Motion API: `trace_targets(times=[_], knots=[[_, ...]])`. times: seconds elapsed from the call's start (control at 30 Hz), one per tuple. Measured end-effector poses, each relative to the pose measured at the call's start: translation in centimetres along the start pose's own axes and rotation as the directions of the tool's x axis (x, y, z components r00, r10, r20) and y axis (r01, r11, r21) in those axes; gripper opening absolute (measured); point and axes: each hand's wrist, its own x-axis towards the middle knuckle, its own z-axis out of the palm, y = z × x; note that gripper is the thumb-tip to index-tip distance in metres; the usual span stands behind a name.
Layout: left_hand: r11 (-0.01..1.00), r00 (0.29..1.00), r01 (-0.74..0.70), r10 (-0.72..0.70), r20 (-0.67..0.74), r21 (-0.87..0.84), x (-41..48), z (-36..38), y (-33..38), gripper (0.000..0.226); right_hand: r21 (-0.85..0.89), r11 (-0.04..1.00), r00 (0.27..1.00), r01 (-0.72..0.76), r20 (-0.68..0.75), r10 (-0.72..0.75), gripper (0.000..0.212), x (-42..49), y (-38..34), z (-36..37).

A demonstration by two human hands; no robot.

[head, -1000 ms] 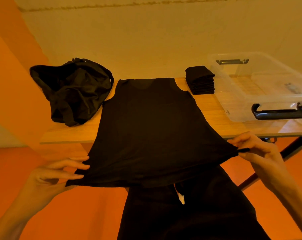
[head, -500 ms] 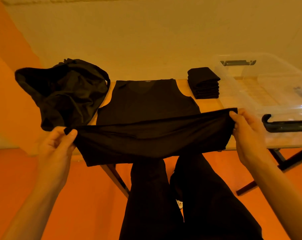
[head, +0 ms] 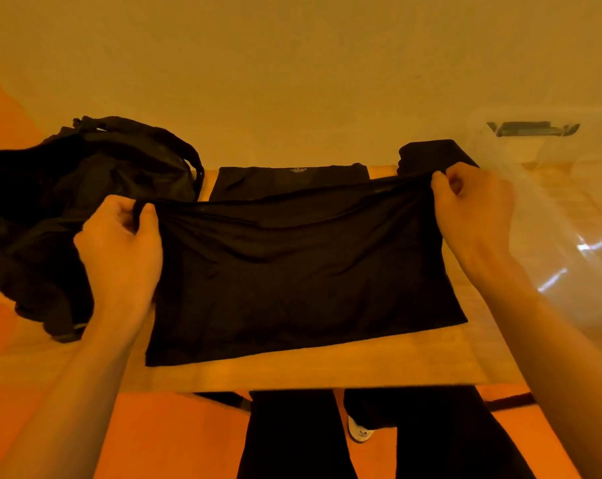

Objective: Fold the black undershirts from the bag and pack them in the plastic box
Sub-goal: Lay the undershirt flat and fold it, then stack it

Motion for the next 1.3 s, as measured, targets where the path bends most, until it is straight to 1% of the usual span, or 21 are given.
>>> trace_targets(times=[0.07, 0.13, 0.3, 0.47, 0.6, 0.63, 0.7, 0.77, 0.83, 0.9, 0.93, 1.0, 1.03, 1.07, 1.13, 1.3], knots=[[1.0, 1.0, -0.012, 0.013, -0.013, 0.018, 1.0, 1.0, 0.2, 0.02, -0.084, 0.996, 0.999, 0.044, -0.021, -0.046, 0.035, 1.2, -0.3, 0.5], [0.999, 1.0, -0.02, 0.021, -0.02, 0.037, 1.8, 1.9, 0.2, 0.019, -0.187, 0.979, 0.997, 0.075, -0.008, -0.078, 0.036, 2.1, -0.6, 1.3], [0.99, 0.998, -0.056, 0.055, 0.01, 0.131, 3.5, 4.2, 0.8, 0.019, -0.36, 0.929, 0.995, 0.086, -0.019, -0.099, 0.04, 4.1, -0.2, 3.5], [0.973, 0.996, -0.089, 0.082, 0.04, 0.212, 4.8, 5.7, 1.7, 0.016, -0.423, 0.903, 0.997, 0.069, -0.008, -0.079, 0.044, 5.6, -0.1, 4.8], [0.961, 0.992, -0.118, 0.104, 0.068, 0.249, 6.1, 7.2, 2.0, 0.014, -0.471, 0.879, 0.997, 0.073, 0.019, -0.072, 0.043, 6.6, -0.1, 5.6], [0.958, 0.991, -0.123, 0.104, 0.088, 0.259, 6.4, 7.7, 1.9, 0.014, -0.47, 0.879, 0.997, 0.079, 0.032, -0.073, 0.041, 6.6, -0.4, 5.7], [0.951, 0.979, -0.165, 0.127, 0.157, 0.262, 6.7, 8.5, 1.9, 0.02, -0.459, 0.882, 0.994, 0.109, 0.058, -0.092, 0.031, 6.1, -1.4, 5.8], [0.943, 0.949, -0.266, 0.219, 0.227, 0.201, 5.7, 8.2, 2.3, 0.031, -0.414, 0.893, 0.983, 0.174, 0.129, -0.131, 0.028, 4.1, -2.3, 5.7], [0.922, 0.913, -0.364, 0.325, 0.247, 0.131, 3.3, 6.9, 2.5, 0.032, -0.309, 0.899, 0.939, 0.311, 0.244, -0.241, 0.031, 0.2, -2.6, 5.1], [0.921, 0.888, -0.374, 0.322, 0.329, 0.11, -0.9, 5.4, 1.8, 0.032, -0.185, 0.877, 0.861, 0.444, 0.359, -0.36, 0.035, -4.4, -1.7, 4.4], [0.918, 0.863, -0.377, 0.3, 0.406, 0.125, -3.1, 4.9, 1.1, 0.038, -0.162, 0.868, 0.834, 0.469, 0.405, -0.375, 0.042, -6.1, -0.9, 4.2], [0.875, 0.793, -0.416, 0.217, 0.569, 0.247, -6.8, 4.3, -0.5, 0.06, -0.223, 0.851, 0.779, 0.475, 0.557, -0.288, 0.06, -8.3, 0.7, 4.0], [0.83, 0.761, -0.455, 0.174, 0.626, 0.323, -8.0, 4.2, -1.5, 0.071, -0.271, 0.832, 0.748, 0.484, 0.621, -0.233, 0.068, -9.0, 1.2, 4.0], [0.783, 0.74, -0.49, 0.142, 0.657, 0.383, -8.8, 4.1, -2.2, 0.077, -0.306, 0.815, 0.726, 0.492, 0.66, -0.19, 0.074, -9.5, 1.5, 3.9], [0.729, 0.733, -0.509, 0.09, 0.674, 0.457, -9.5, 3.7, -2.7, 0.081, -0.341, 0.796, 0.716, 0.501, 0.68, -0.158, 0.079, -10.1, 2.1, 3.6], [0.69, 0.724, -0.524, 0.053, 0.688, 0.498, -11.1, 2.4, -2.6, 0.084, -0.367, 0.796, 0.716, 0.481, 0.689, -0.115, 0.081, -11.5, 2.4, 2.2]])
